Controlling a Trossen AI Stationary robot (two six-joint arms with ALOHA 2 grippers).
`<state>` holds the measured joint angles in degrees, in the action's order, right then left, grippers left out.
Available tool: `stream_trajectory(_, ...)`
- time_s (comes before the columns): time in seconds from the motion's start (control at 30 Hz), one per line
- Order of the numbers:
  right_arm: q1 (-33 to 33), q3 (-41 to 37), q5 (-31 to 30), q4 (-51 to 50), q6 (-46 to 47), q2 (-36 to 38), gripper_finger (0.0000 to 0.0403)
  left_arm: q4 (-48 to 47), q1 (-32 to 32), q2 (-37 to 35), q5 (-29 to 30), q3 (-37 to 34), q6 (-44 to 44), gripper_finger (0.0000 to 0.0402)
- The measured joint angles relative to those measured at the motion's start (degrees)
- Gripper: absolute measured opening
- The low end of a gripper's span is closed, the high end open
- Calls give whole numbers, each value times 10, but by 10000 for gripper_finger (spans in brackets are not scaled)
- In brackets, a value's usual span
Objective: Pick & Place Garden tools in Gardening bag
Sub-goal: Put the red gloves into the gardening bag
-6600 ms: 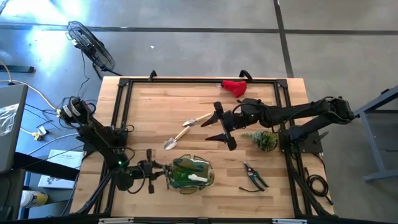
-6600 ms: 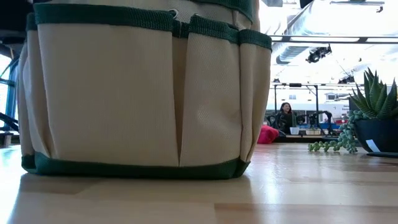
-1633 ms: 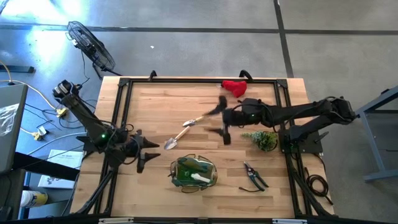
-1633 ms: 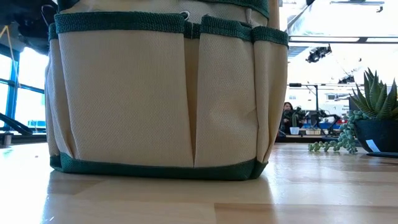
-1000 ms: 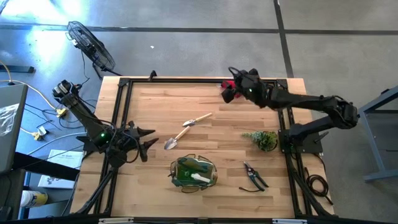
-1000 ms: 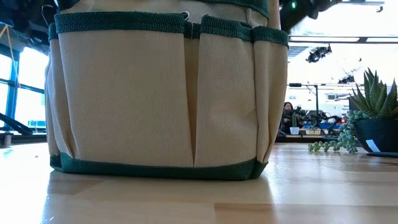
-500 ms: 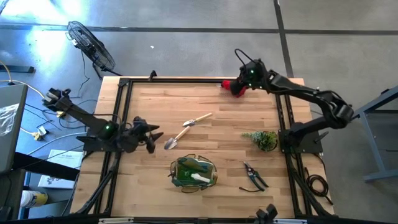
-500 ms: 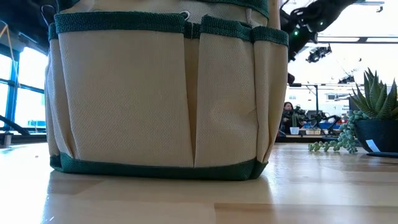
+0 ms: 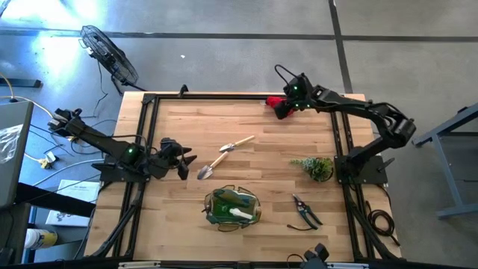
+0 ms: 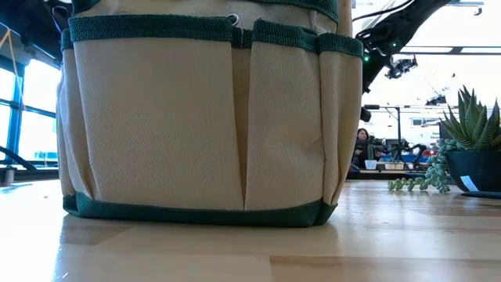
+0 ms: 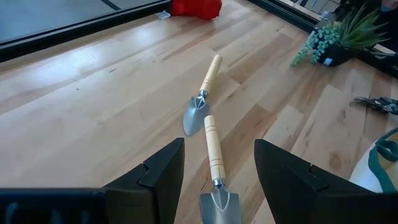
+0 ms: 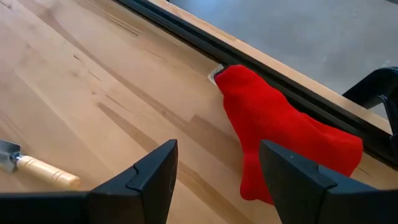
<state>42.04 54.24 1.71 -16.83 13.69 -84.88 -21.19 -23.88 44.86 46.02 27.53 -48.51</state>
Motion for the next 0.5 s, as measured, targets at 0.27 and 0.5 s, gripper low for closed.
stream_trajectory(0.27, 0, 0, -44, -24, 0, 0, 216, 0, -1, 0, -25, 0, -14, 186)
stream_trajectory(0.5, -2, 0, -63, -35, 2, 0, 216, 0, -1, 0, -55, 0, -32, 186)
